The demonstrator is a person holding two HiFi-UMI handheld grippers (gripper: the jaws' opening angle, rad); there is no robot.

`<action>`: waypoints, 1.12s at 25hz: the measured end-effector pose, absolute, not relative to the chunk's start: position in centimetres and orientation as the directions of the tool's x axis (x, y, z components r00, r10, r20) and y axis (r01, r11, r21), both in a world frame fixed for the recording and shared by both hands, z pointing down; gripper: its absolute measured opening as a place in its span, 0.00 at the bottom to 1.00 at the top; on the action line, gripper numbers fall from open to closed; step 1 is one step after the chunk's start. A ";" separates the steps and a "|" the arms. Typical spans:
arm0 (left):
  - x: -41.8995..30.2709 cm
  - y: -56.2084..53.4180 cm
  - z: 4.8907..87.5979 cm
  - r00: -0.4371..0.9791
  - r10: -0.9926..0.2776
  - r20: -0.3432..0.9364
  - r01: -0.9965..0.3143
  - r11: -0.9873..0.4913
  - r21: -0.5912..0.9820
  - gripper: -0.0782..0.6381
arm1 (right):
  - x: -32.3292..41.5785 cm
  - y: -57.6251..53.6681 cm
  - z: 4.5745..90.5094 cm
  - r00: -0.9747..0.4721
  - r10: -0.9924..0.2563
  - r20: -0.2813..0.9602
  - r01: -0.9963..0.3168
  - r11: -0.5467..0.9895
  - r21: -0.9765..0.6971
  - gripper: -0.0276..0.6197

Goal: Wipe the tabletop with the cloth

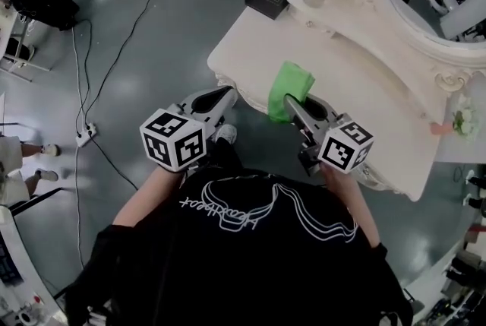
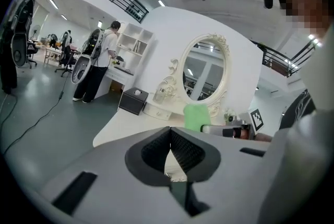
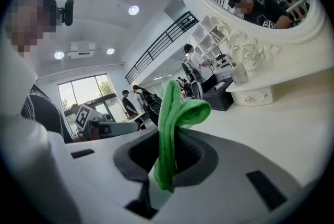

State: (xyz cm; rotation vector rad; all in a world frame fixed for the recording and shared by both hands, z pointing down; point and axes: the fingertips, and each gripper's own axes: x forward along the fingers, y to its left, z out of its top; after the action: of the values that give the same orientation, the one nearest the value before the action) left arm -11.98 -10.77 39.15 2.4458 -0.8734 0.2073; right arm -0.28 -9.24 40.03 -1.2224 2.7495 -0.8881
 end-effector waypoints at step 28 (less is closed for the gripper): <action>-17.6 -34.3 47.7 0.838 -0.349 0.418 -0.542 -0.613 0.574 0.11 | -8.4 -34.1 48.3 -0.576 -0.701 0.420 -0.799 0.374 -0.471 0.13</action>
State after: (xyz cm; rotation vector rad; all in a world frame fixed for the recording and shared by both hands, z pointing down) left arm -17.59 -34.27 47.66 2.2887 -0.6467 0.3439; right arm -8.39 -34.14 48.29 -1.4986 2.7246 -1.0776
